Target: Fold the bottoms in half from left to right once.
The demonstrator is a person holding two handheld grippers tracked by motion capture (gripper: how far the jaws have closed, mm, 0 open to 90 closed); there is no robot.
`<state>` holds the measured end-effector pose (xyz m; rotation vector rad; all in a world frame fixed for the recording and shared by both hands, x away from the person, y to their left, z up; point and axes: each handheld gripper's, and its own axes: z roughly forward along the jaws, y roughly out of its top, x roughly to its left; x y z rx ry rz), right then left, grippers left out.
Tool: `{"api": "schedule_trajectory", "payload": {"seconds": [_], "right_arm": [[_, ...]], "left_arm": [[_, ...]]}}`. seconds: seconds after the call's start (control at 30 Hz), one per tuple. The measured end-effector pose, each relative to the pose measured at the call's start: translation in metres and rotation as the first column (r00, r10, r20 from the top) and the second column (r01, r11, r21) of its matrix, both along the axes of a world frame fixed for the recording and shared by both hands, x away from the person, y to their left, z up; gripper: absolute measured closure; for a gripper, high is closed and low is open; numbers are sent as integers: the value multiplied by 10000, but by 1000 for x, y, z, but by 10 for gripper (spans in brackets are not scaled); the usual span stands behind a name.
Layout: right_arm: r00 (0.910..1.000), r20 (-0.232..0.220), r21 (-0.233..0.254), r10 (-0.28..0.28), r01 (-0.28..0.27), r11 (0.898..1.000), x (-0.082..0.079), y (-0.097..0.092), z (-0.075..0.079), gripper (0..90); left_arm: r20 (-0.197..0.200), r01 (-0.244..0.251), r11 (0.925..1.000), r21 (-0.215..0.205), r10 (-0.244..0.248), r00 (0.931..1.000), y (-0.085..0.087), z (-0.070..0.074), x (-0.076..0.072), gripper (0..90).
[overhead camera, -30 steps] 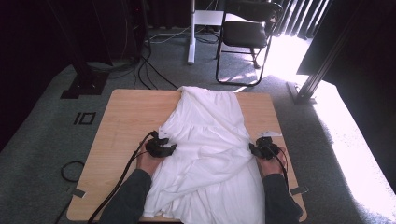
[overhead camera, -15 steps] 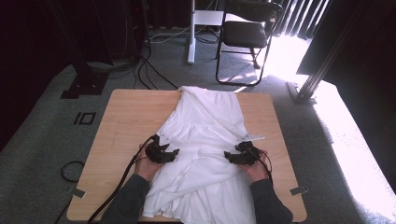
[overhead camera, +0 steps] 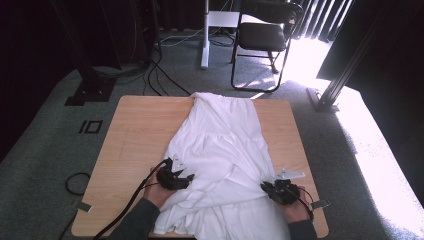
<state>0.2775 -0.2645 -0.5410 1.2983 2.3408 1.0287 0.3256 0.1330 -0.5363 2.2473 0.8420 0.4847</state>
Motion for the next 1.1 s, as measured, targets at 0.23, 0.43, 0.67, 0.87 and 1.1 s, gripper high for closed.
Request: {"api": "schedule_trajectory", "payload": {"seconds": [0.23,0.43,0.67,0.87,1.1], "right_arm": [[9965,-238,79,-807,809,9967,-35,-39,-4,806],[9883,734,727,-1337,1284,9891,-33,-36,13,555],[9974,715,1102,-13,-66,9939,4,15,24,453],[9997,-88,250,239,-237,9994,33,41,-11,505],[9996,249,-318,141,-133,9994,53,46,-11,567]], "left_arm": [[-76,214,9997,67,-214,9997,0,-4,-11,442],[-115,254,9994,-223,-256,9996,-2,-2,-13,442],[-308,452,9979,-466,-467,9984,-5,-4,-14,446],[-496,485,9980,-396,-504,9975,-8,-16,-6,446],[-390,47,9980,-637,-72,9992,-13,-17,18,463]]}}
